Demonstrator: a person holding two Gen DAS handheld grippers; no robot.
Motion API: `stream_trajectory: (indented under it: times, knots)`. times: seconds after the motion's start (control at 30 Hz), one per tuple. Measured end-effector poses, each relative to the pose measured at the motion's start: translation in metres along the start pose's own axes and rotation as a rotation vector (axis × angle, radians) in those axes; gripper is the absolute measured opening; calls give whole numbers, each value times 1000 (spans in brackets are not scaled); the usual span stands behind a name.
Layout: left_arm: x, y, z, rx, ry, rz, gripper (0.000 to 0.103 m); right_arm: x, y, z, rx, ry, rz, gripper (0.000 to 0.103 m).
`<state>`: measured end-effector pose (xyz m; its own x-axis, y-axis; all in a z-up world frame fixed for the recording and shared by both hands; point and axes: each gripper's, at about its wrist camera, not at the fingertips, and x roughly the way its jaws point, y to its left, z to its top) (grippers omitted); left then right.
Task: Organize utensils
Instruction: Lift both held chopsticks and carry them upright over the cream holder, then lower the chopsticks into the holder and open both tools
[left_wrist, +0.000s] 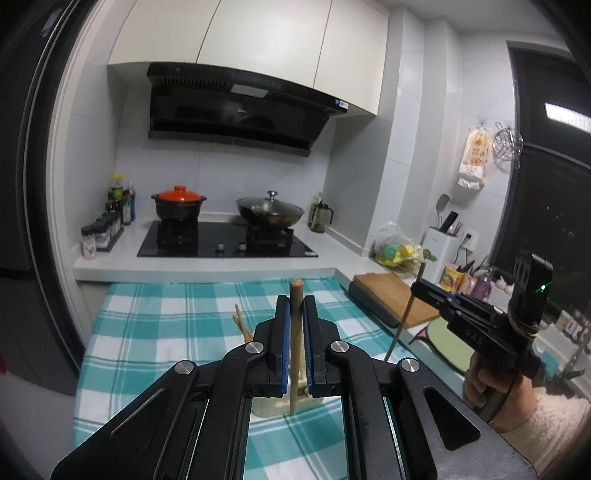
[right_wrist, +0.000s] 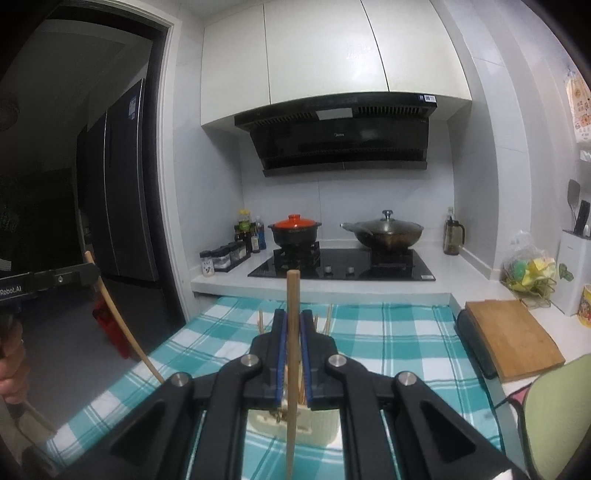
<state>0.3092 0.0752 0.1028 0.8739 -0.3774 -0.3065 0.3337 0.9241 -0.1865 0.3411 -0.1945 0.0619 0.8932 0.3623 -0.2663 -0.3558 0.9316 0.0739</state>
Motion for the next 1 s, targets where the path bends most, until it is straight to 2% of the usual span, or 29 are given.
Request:
stream_trajectory:
  times: [0.17, 0.33, 0.4, 0.57, 0.77, 0.8, 0.83, 0.87, 0.9, 0.93, 1.0]
  knots:
    - [36, 7, 26, 12, -27, 27, 5, 35, 0, 44, -31, -67, -1, 7]
    - [98, 24, 24, -10, 50, 42, 5, 84, -9, 54, -6, -64, -4, 7]
    - [122, 31, 15, -36, 105, 37, 5, 106, -15, 48, 8, -21, -8, 7]
    - [179, 45, -12, -57, 252, 41, 5, 163, -32, 15, 24, 175, 3, 7]
    - [227, 53, -41, -84, 352, 75, 8, 214, -44, -24, 28, 372, 11, 8]
    - [231, 54, -44, -85, 360, 85, 12, 222, -46, -31, 32, 400, -5, 8]
    - [233, 54, -47, -85, 367, 95, 32, 228, -49, -36, 39, 419, -23, 12]
    - [233, 55, -50, -85, 367, 112, 61, 232, -51, -40, 48, 432, -30, 19]
    - [229, 56, -52, -82, 355, 128, 72, 234, -54, -42, 61, 439, -33, 43]
    - [221, 56, -54, -74, 330, 147, 83, 233, -57, -43, 80, 435, -33, 58]
    - [207, 57, -57, -48, 298, 175, 89, 221, -63, -41, 107, 391, -42, 58]
